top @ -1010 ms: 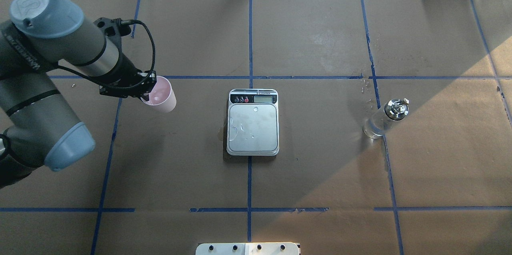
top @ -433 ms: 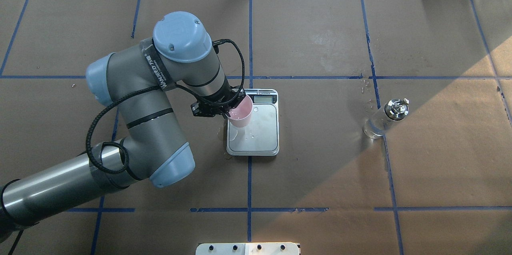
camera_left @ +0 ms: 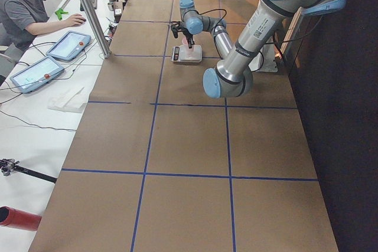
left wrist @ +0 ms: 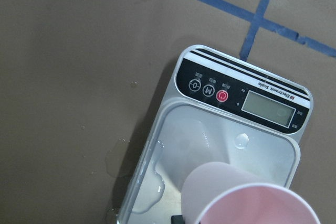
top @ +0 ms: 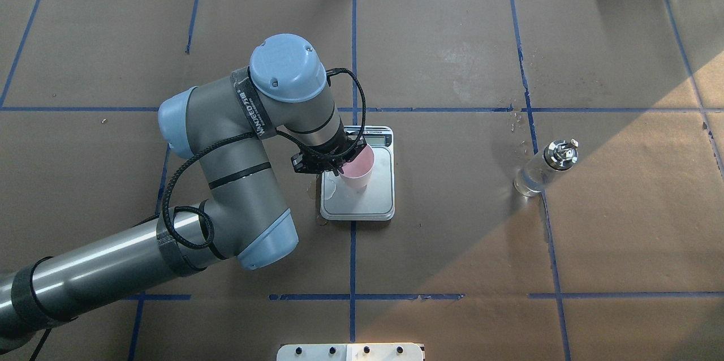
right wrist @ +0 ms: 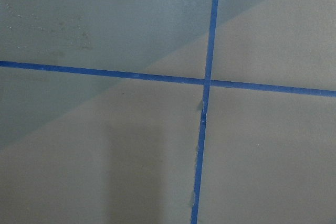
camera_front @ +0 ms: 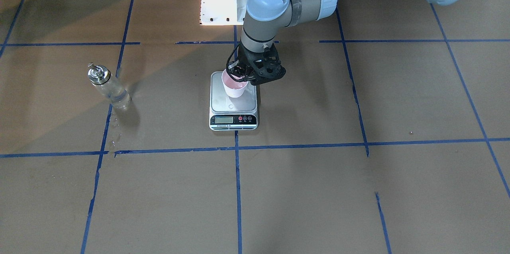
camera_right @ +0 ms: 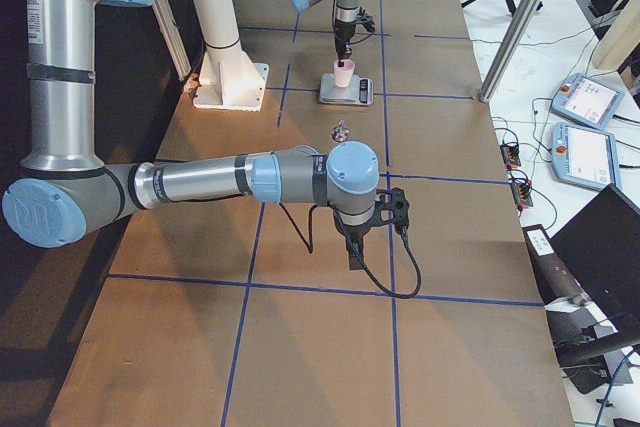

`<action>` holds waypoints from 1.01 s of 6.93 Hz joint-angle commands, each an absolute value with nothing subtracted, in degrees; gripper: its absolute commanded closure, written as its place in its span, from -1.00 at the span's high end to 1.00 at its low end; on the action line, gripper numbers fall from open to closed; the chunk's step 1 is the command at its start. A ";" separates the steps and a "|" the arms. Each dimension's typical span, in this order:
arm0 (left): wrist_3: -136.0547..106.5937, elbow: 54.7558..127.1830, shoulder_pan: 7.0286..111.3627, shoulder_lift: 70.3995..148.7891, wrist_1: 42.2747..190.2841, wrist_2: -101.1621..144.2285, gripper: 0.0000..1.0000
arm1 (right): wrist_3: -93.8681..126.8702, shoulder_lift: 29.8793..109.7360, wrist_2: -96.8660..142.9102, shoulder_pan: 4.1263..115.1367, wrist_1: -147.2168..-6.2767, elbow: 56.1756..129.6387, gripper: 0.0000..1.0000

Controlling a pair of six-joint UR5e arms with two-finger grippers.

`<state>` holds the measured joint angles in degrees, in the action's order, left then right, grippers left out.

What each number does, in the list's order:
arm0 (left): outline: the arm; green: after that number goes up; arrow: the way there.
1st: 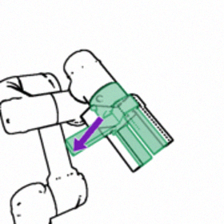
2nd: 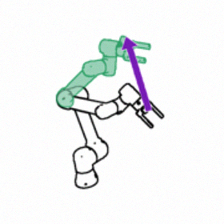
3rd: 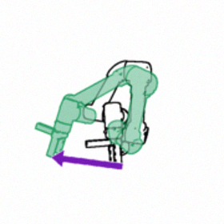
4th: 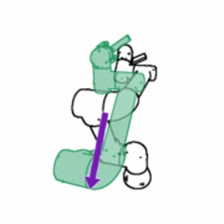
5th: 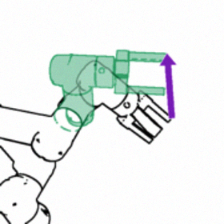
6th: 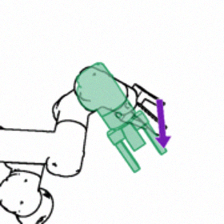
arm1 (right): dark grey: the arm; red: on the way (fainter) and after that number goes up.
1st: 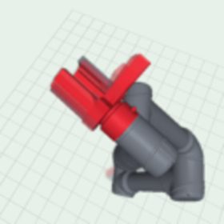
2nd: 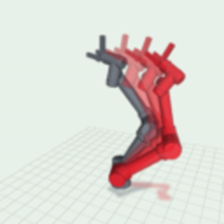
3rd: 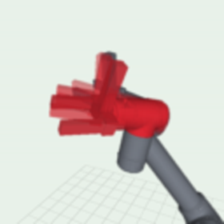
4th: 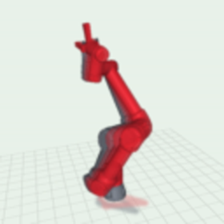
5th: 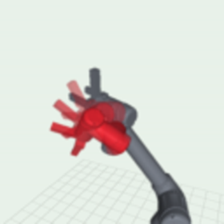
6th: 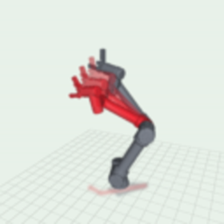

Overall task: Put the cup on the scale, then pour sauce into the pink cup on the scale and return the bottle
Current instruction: 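Carry the pink cup with the left gripper and set it on the scale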

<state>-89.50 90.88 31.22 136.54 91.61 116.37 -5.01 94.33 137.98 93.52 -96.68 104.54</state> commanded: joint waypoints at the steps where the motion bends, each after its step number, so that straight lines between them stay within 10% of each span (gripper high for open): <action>1: -88.95 89.47 30.85 136.41 93.95 116.37 -0.55 | -5.18 94.31 137.99 93.52 -96.68 104.68 1.00; 2: -88.42 89.91 30.85 136.15 93.87 116.28 0.98 | -5.19 94.31 137.99 93.52 -96.68 104.76 1.00; 7: -83.69 104.38 32.94 134.91 83.35 116.72 1.00 | 0.21 94.74 140.09 93.25 -97.47 112.11 1.00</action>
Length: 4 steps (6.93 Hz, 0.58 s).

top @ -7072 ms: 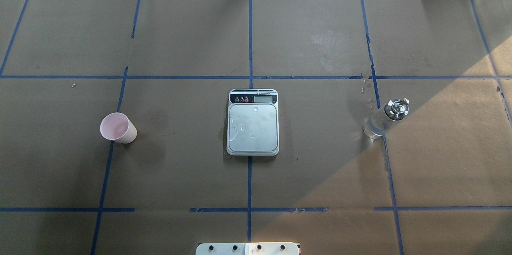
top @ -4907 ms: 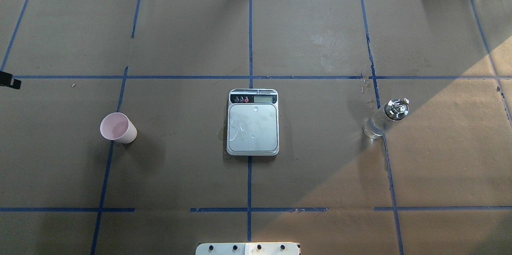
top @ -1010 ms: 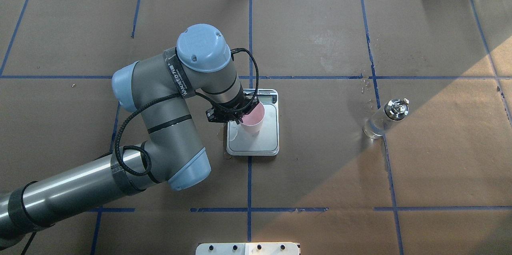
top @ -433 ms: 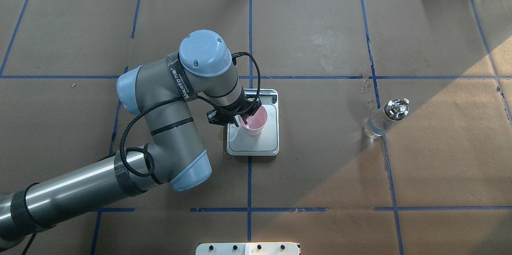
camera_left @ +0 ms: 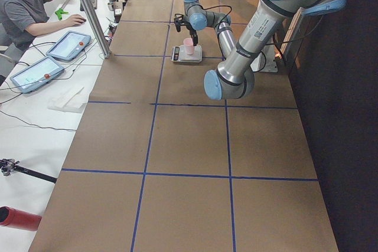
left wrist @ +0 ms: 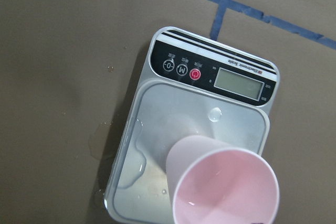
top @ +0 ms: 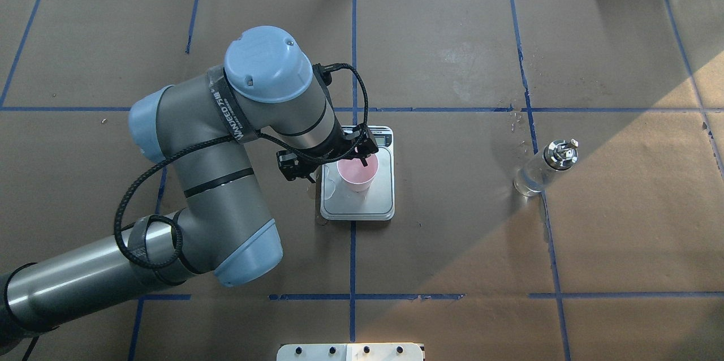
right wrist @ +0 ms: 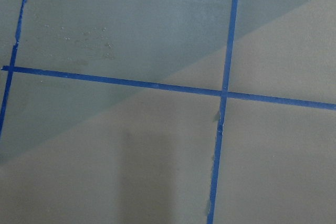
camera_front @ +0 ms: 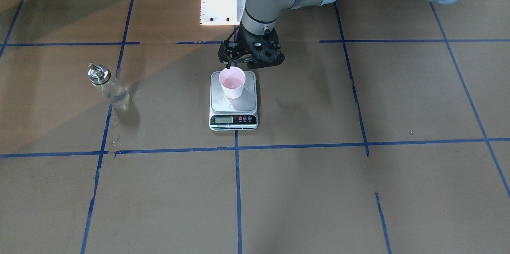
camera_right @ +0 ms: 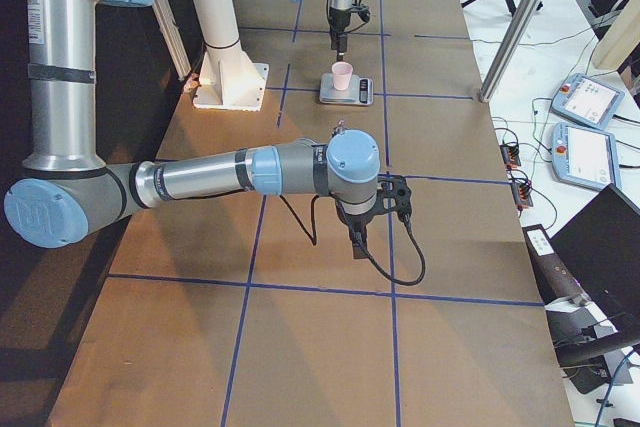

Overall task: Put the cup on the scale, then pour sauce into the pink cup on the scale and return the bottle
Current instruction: 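Carry the pink cup with the left gripper and set it on the scale, then open the left gripper and withdraw it while the right gripper reaches toward the dispenser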

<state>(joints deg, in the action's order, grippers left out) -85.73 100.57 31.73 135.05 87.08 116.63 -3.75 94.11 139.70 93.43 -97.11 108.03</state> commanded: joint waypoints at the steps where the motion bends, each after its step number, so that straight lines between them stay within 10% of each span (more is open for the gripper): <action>1: -82.63 105.81 36.53 134.91 83.06 117.07 1.00 | 9.40 96.05 139.92 89.42 -97.73 118.15 1.00; 4: -72.47 112.67 46.54 126.50 83.06 121.98 1.00 | 35.60 96.42 138.70 75.37 -97.21 132.41 1.00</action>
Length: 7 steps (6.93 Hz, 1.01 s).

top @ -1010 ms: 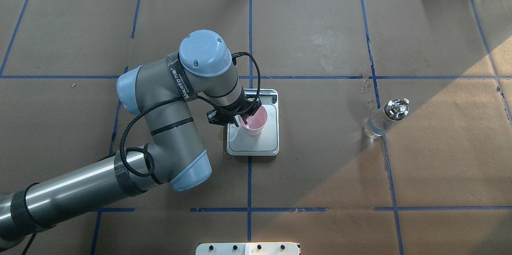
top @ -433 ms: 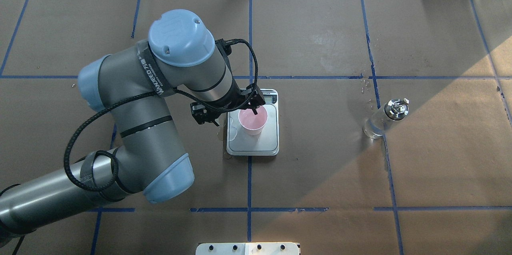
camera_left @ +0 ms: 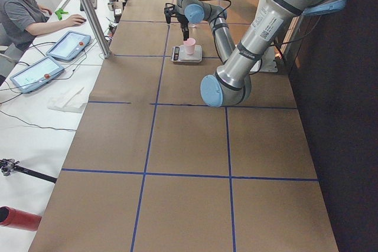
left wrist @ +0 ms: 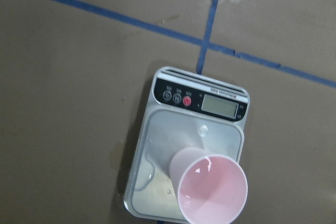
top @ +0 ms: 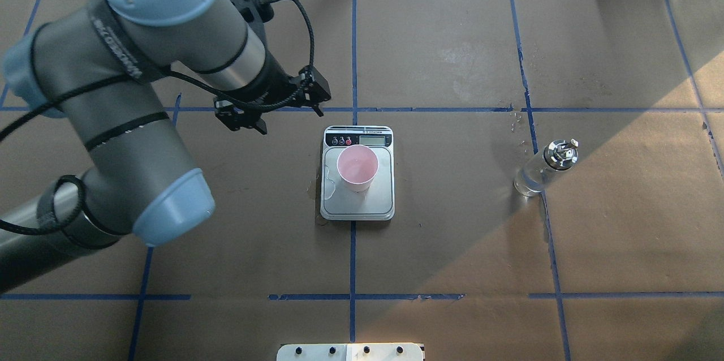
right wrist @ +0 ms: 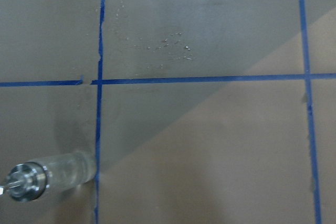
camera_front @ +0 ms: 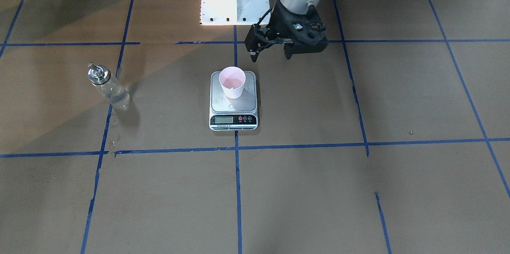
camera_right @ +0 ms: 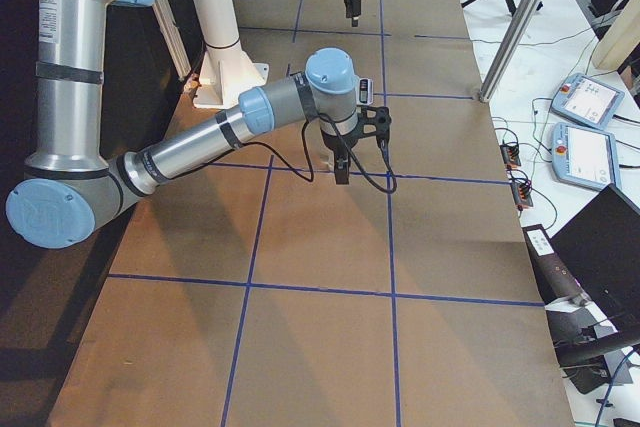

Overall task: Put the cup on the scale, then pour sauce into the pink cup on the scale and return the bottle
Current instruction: 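Open the left gripper and withdraw it while the right gripper reaches toward the dispenser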

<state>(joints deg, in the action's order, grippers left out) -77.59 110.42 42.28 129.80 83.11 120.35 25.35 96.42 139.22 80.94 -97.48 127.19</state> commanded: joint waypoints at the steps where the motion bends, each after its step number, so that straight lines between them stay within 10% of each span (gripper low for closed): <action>1: -68.59 113.46 48.67 124.30 83.23 122.25 1.00 | 43.34 96.33 134.34 69.41 -96.95 136.63 1.00; 7: -25.46 115.94 67.21 106.64 82.97 122.26 1.00 | 80.92 105.73 84.91 27.31 -69.26 137.29 1.00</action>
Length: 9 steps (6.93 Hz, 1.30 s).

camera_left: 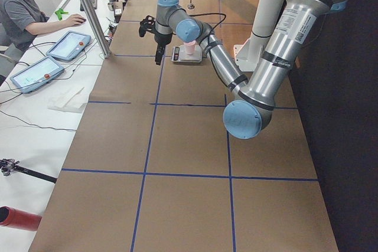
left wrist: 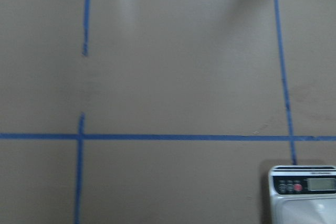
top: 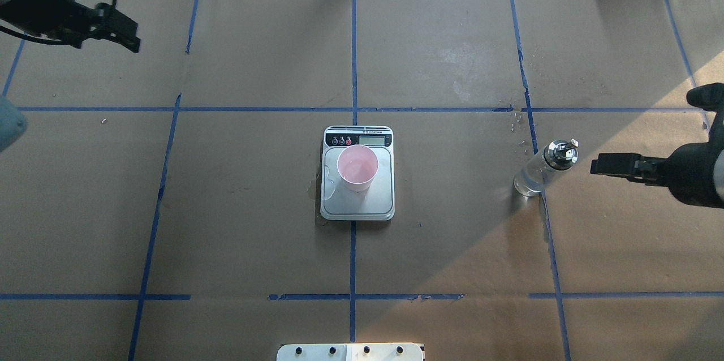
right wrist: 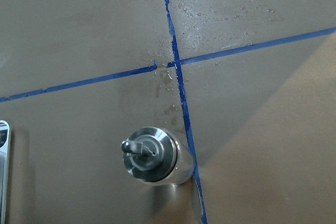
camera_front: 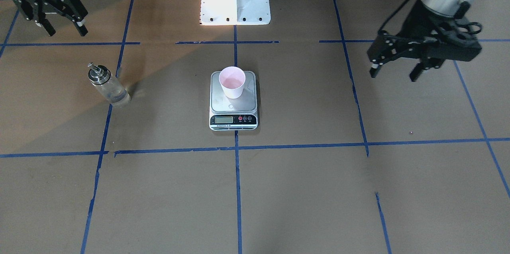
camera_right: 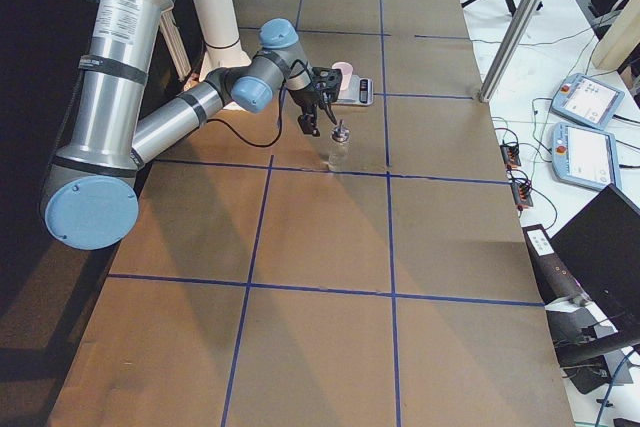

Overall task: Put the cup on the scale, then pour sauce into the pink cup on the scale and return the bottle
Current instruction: 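Open the left gripper and withdraw it while the right gripper reaches toward the dispenser, then grasp the glass dispenser's metal spout with the right gripper and lift it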

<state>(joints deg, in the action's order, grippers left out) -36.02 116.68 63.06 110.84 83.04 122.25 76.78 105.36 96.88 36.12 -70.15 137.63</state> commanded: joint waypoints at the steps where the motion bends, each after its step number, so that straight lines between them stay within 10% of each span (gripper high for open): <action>1: -21.14 114.36 68.28 104.52 83.06 122.17 1.00 | 81.64 105.56 79.25 23.85 -69.08 135.37 1.00; 9: -2.64 109.86 73.92 99.23 84.02 121.73 1.00 | 81.21 97.06 48.28 12.57 -57.39 112.80 1.00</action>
<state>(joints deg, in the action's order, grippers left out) -2.58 109.90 73.84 99.21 83.96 121.73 81.42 99.62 51.78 13.16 -57.45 116.54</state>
